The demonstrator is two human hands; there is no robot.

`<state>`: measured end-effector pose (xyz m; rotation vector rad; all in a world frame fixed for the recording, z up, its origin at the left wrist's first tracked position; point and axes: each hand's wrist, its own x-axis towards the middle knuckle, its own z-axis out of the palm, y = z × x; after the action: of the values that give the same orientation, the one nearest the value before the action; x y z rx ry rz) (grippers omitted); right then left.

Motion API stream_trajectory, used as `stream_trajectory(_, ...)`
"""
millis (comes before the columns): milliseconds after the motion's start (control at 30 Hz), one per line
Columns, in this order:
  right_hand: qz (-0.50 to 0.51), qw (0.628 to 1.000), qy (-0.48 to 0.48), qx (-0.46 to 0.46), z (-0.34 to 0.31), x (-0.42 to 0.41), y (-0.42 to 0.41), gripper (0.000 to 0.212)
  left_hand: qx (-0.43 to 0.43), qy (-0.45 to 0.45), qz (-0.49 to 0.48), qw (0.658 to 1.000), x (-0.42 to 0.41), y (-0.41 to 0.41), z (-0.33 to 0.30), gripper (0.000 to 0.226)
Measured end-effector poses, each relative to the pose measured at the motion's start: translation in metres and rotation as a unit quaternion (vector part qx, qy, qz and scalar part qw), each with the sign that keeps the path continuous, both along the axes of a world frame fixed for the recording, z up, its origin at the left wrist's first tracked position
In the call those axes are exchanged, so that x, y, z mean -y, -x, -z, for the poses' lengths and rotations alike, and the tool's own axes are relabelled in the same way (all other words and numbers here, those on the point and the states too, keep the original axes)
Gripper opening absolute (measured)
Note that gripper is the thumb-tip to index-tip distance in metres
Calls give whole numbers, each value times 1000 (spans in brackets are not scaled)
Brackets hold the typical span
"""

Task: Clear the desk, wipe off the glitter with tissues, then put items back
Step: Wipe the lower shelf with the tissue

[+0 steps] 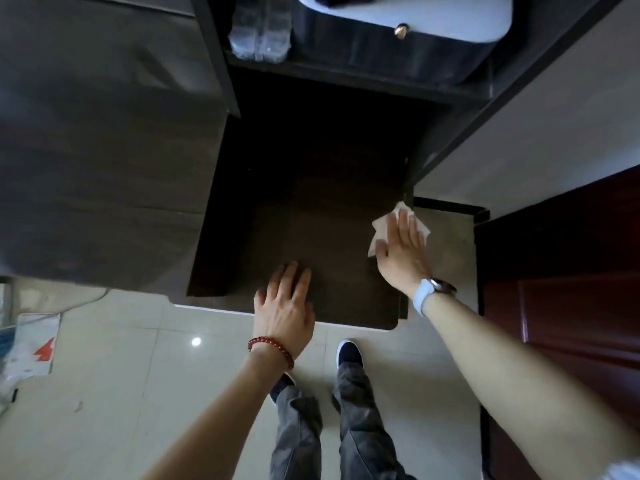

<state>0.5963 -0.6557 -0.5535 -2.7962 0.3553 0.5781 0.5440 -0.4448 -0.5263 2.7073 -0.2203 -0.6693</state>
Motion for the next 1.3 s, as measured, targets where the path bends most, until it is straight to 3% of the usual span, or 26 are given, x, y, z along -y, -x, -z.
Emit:
stream_trajectory(133, 2, 999, -21, 24, -3, 2, -23, 55, -17, -39, -4, 999, 13, -28, 6, 64)
stream_trajectory(267, -192, 977, -42, 77, -6, -15, 57, 53, -22, -71, -34, 997, 19, -41, 9, 71)
stream_trajectory(333, -216, 975, -14, 56, 0, -7, 56, 54, -13, -73, -40, 996, 20, -43, 11, 71)
stream_trajectory(667, -93, 996, 18, -5, 2, -13, -104, 61, 9, -47, -63, 997, 17, -42, 15, 69)
stream_trajectory(933, 11, 998, 19, 60, 15, -11, -165, 62, 43, -72, -38, 996, 10, -40, 28, 72)
stream_trajectory(1000, -9, 997, 10, 76, 13, -17, -166, 60, 57, -78, -41, 994, 9, -40, 31, 72)
stream_trajectory(1100, -148, 984, -58, 76, 7, -41, -162, 56, 64, -82, -36, 994, 10, -41, 29, 73)
stream_trajectory(1167, -181, 978, -81, 68, 8, -44, -156, 54, 52, -86, -36, 994, 12, -41, 27, 73)
stream_trajectory(1300, -19, 995, -58, 75, 7, -9, -155, 55, 44, -69, -43, 996, 12, -41, 24, 72)
